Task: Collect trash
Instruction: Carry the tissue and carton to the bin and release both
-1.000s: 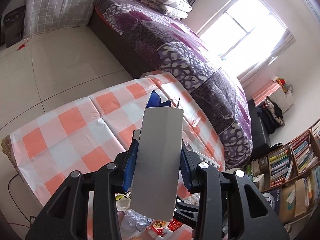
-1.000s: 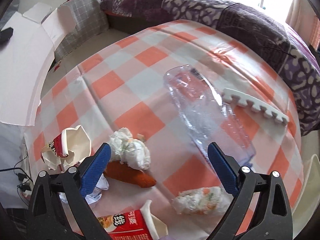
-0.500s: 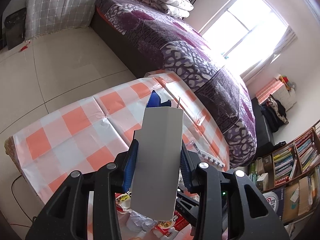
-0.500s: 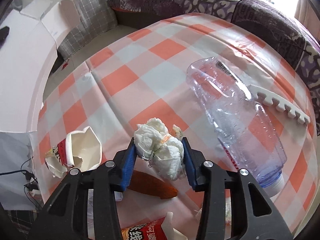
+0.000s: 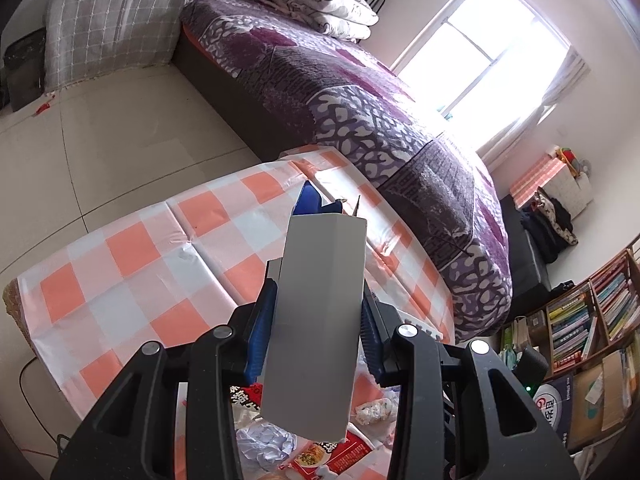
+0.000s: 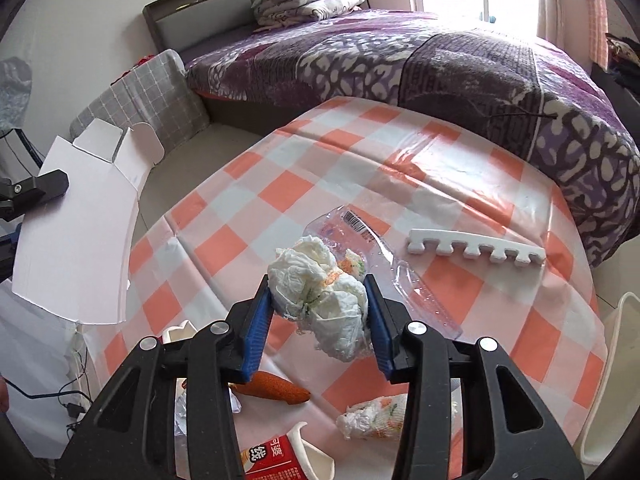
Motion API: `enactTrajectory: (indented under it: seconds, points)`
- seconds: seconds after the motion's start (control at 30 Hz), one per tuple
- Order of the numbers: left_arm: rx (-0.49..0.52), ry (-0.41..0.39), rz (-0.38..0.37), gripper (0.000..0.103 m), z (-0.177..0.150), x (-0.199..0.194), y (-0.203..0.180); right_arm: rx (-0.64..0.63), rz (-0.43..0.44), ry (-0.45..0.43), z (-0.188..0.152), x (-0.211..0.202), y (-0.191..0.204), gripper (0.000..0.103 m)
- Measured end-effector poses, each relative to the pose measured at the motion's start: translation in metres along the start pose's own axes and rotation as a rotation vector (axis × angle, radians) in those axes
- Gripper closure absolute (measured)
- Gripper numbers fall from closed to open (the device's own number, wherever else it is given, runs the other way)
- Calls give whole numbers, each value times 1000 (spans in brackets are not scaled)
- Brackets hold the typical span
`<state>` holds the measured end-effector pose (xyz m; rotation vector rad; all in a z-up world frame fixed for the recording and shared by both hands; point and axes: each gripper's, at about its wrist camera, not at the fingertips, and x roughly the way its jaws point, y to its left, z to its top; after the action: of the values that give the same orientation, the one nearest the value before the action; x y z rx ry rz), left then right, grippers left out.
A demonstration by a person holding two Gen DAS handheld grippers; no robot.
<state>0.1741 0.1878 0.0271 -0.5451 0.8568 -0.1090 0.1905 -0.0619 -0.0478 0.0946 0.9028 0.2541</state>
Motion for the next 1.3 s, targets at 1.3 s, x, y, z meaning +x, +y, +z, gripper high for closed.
enactTrajectory:
  seconds: [1.3]
  points:
    - [302, 169, -166, 64, -96, 77, -189, 375, -311, -71, -31, -135, -203, 60]
